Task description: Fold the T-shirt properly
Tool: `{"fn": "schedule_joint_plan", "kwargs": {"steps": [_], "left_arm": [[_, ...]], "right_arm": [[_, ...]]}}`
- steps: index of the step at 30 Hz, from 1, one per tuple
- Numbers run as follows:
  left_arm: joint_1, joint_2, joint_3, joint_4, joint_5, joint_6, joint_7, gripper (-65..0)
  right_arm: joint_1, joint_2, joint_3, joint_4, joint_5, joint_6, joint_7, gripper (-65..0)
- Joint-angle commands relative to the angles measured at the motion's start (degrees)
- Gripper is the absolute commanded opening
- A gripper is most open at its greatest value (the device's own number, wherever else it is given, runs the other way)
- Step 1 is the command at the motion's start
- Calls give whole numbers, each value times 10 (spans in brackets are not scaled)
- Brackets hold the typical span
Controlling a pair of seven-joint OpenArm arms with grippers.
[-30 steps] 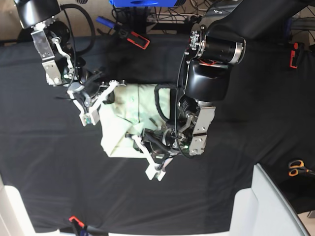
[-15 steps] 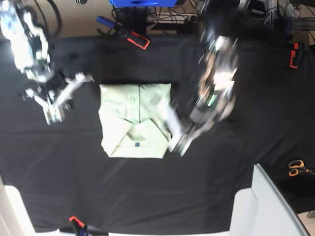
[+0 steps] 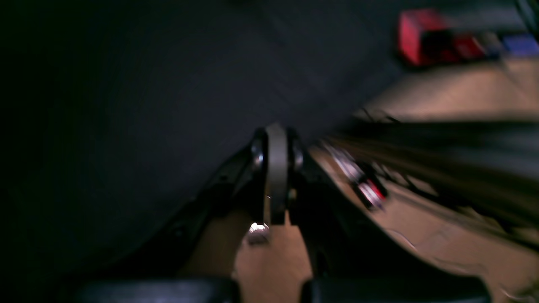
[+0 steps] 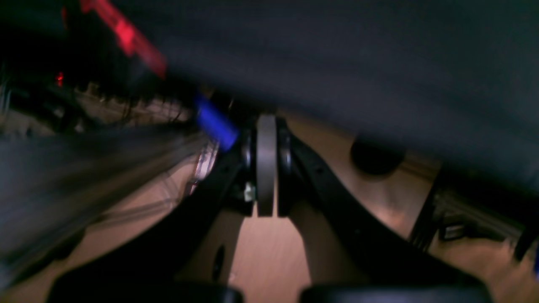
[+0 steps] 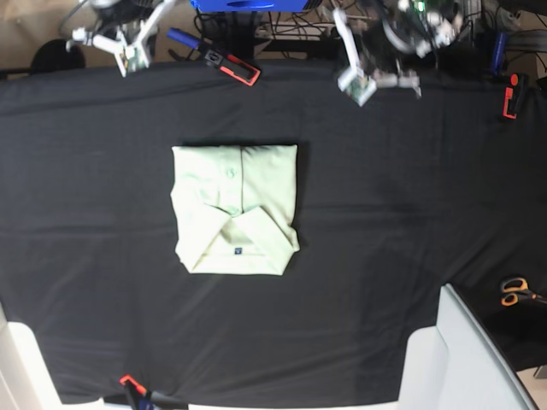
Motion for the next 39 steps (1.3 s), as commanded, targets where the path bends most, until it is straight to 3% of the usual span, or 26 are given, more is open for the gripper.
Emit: {"fn": "schedule_joint_plan", "kwargs": {"steps": [1,6,9,13,19,22,25,27,29,31,39], "left_arm": [[23,-5,-4,9,-1,3,-9,-650],[95,-5,-3,-8,-1,4,-9,-650],[96,-4,1,-87,-1,4,-9,-650],[36,14,2,-292,-1,4,-23,-650],[-133,38,33,-684,17,4,-162,-650],[-215,47,77,-863,47,4,-273,-650],[-282,57,96,-989,56,4,-387,-650],[-313,59,95,-1030,54,4,-415,-650],[-328,68,98,-1036,58,4,-419,-650],[-333,70,98,-1035,59,4,-420,-650],[-334,70,99,-1011,59,4,-421,-650]], "right_arm": [[-19,-4,2,9,-3,-1,1,-650],[-67,-27,1,-6,-3,-1,-14,-650],[-53,-28,-1,-68,-3,-1,-14,-649],[15,-43,-4,-230,-3,-1,-12,-649],[174,-71,-5,-580,-3,2,-2,-649],[260,-81,-5,-790,-3,3,99,-643],[332,-81,-6,-973,-4,4,279,-640],[362,-78,-6,-1055,-4,23,381,-640],[374,-78,-6,-1101,-4,55,443,-640],[375,-78,-5,-1109,-4,73,470,-640],[376,-78,-2,-1109,-4,74,473,-640]]}}
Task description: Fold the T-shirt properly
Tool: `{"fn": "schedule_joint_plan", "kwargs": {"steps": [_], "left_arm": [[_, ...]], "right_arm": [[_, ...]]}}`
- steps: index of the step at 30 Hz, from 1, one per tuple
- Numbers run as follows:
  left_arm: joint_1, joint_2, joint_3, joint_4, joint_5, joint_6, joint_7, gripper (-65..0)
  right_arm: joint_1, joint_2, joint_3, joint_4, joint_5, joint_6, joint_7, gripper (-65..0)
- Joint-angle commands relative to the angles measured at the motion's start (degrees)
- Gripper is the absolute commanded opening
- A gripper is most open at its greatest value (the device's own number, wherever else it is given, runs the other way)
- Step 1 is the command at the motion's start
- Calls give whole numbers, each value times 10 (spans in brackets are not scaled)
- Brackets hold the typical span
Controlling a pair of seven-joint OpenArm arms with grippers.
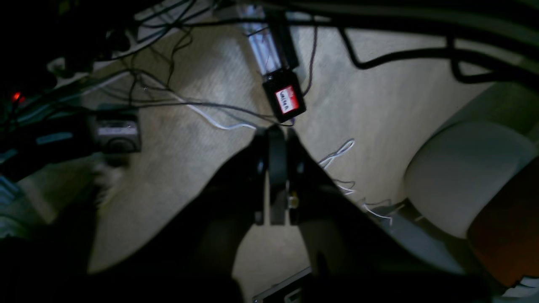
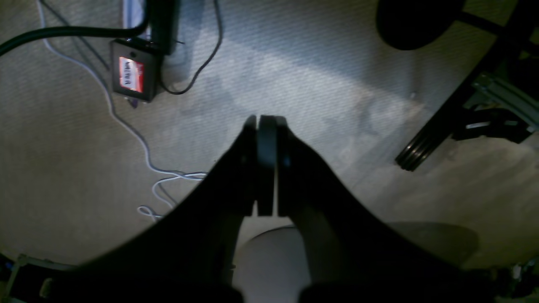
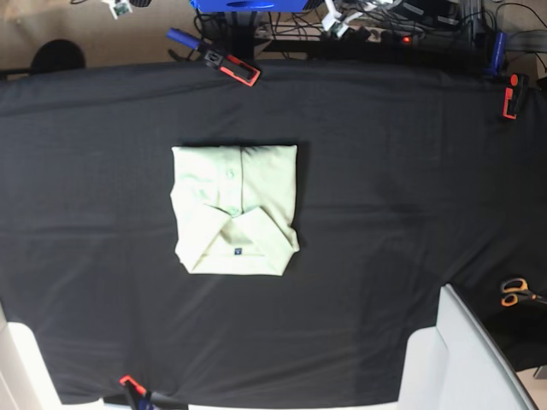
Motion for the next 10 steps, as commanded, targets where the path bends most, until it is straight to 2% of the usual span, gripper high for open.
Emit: {"fn": "schedule_joint_plan", "kwargs": {"steps": [1,10], "left_arm": [[1,-1,1,1,0,-6,-2,-650],[-4,-1,1,1,-1,-6,-1,-650]], "right_arm": [[-5,4,1,-2,0,-2,6,-640],[-4,13,0,-2,0,-2,6,-640]]}}
